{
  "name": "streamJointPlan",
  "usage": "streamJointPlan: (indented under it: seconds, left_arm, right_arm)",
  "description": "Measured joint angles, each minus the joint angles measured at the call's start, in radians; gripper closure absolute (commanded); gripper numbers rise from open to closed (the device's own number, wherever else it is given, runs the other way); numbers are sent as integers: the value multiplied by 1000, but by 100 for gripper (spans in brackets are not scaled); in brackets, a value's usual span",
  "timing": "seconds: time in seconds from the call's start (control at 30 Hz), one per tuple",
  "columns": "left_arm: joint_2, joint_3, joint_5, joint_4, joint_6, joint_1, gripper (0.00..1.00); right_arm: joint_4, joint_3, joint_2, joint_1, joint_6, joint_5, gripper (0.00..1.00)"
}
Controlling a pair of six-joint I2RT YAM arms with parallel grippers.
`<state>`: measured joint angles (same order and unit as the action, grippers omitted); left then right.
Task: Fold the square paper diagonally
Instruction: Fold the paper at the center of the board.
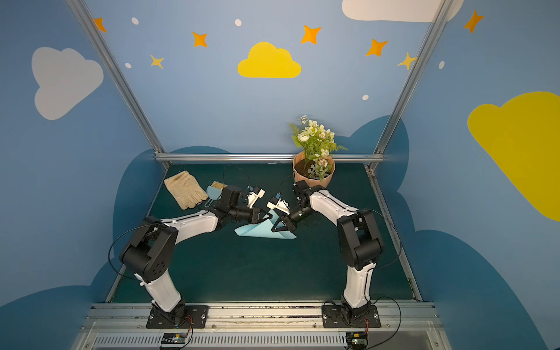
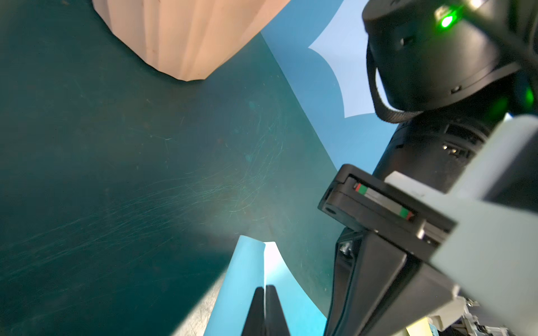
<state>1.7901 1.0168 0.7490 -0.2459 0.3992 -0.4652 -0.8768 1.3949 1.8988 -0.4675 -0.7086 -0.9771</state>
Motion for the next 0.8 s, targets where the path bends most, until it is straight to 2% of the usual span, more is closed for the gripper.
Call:
streamJointPlan:
  seconds: [0.27, 0.53, 0.8]
  left_arm:
    - [125, -9, 64, -116, 43, 39, 97]
    - [152, -69, 75, -206, 87, 64, 97]
    - [198, -84, 95, -292, 126, 64, 84]
  right_arm:
    - [-43, 39, 70, 10, 56, 43, 100]
    - [-79, 62, 108, 8, 129, 114, 100]
    - [-105, 97, 153, 8, 175, 173, 100]
